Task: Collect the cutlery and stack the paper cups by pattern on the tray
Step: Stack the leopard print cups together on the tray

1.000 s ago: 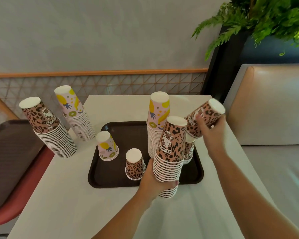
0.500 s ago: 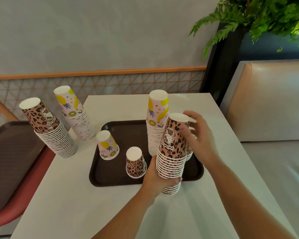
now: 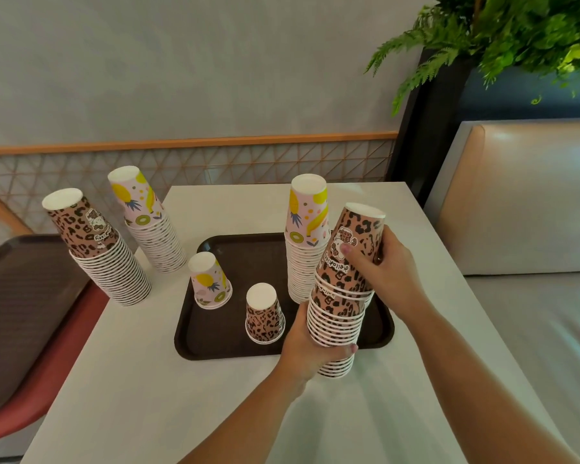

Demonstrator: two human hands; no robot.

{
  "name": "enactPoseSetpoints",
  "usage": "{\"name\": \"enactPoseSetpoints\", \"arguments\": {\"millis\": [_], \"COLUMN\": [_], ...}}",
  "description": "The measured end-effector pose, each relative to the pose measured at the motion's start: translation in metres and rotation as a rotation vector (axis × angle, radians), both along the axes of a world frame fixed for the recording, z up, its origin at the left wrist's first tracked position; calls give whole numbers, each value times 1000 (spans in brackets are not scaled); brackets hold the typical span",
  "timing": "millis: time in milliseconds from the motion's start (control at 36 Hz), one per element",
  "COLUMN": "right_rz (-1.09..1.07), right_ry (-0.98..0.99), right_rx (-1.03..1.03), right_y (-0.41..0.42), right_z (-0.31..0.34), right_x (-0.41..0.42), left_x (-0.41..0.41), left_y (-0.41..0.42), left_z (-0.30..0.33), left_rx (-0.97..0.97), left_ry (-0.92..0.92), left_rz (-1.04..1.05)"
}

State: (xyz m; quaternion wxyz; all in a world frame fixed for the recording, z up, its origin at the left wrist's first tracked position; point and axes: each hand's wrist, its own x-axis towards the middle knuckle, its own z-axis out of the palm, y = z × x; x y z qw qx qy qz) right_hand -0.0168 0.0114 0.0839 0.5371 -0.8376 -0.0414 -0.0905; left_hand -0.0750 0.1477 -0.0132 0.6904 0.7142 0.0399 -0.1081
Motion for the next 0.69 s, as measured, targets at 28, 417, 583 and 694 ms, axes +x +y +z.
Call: {"name": "enactPoseSetpoints", "arguments": {"millis": [28, 417, 583, 694], "right_rz": [-8, -302, -371, -323], "right_ry": [4, -170, -195, -131], "right_rx": [17, 528, 288, 136], "right_y": [0, -17, -18, -17], "right_z": [1, 25, -2, -27], "right_x": [1, 29, 38, 36], "left_x": [0, 4, 7, 8], "left_y": [0, 6, 8, 7], "left_z": [0, -6, -8, -7], "left_rx": [2, -11, 6, 7], "left_ry": [1, 32, 43, 51], "left_rz": [0, 37, 42, 44]}}
